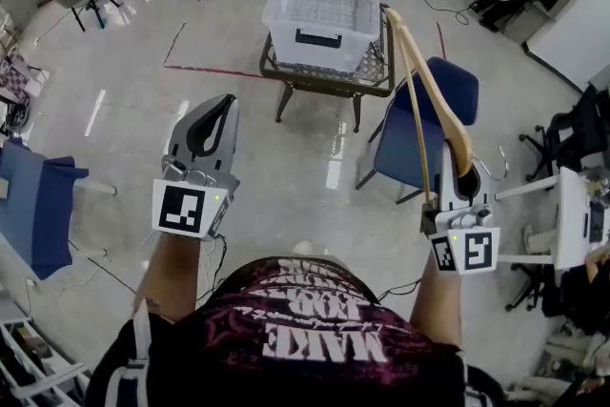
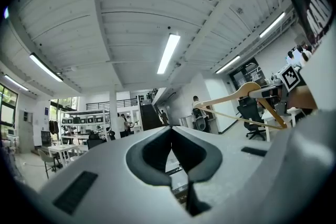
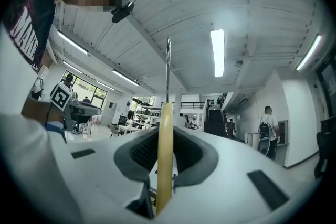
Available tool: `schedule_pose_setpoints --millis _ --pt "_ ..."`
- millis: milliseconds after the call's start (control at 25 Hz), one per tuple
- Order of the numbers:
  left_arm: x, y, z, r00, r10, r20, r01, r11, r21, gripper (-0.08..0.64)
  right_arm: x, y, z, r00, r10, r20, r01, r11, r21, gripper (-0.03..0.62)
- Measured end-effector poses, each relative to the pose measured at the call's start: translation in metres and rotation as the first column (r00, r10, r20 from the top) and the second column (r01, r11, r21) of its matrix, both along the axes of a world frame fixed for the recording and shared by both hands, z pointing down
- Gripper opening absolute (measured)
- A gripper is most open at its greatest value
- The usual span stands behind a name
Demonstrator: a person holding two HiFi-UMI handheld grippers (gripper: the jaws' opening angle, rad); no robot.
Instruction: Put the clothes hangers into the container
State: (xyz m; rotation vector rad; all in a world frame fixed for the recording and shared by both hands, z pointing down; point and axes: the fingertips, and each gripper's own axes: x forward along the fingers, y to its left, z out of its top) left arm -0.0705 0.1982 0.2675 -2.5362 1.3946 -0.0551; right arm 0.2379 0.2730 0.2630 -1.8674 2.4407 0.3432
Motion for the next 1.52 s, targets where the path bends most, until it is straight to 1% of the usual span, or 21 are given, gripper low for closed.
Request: schedule_pose_setpoints --millis 120,280,440,560,680,800,1120,1320,1520 --pt "-0.006 0.002 0.005 1.0 -0.023 -0.01 0.023 0.999 -0.027 0.006 -0.001 -0.008 0.001 1.0 -0.012 0.002 0.012 1.0 0.008 0.058" --pt "-0.019 0.002 0.006 0.999 -0.05 -0.018 0.05 0.998 -0.036 0.006 -0.009 -0.014 0.01 1.0 -0.019 0.024 0.019 1.0 -0.005 0.058" --pt "-0.023 -0.004 0.006 0.998 -0.031 -0.053 0.03 0.999 -0.036 0.006 -0.018 -0.022 0.019 0.999 -0.014 0.039 0.015 1.0 -0.028 0.058" --pt "-0.017 -0.011 0.016 0.999 -0.018 -0.035 0.016 0.999 -0.046 0.006 -0.022 -0.026 0.024 0.999 -0.01 0.034 0.011 0.999 -0.034 0.058" --pt "-0.01 -0.019 0.026 1.0 -0.015 0.008 0.015 0.999 -0.045 0.006 -0.022 -0.028 0.028 1.0 0.0 0.027 0.001 0.999 -0.042 0.058" --pt "-0.004 -0.028 0.03 1.0 0.002 0.01 -0.001 0.999 -0.048 0.006 -0.022 -0.036 0.031 1.0 0.005 0.021 -0.004 0.999 -0.052 0.058" --pt "-0.012 -0.075 0.029 0.999 0.033 -0.043 -0.036 0.997 -0.067 0.006 -0.035 -0.082 0.023 1.0 0.007 0.016 -0.006 0.999 -0.042 0.058" --pt "-0.006 -0.114 0.025 0.999 0.03 -0.02 -0.031 0.998 -0.052 0.006 -0.036 -0.121 0.023 1.0 -0.006 0.014 0.006 0.999 -0.049 0.058" --pt "-0.01 -0.155 0.032 0.999 0.035 -0.026 -0.037 0.997 -0.075 0.006 -0.046 -0.164 0.024 1.0 -0.015 0.009 0.015 0.998 -0.06 0.058"
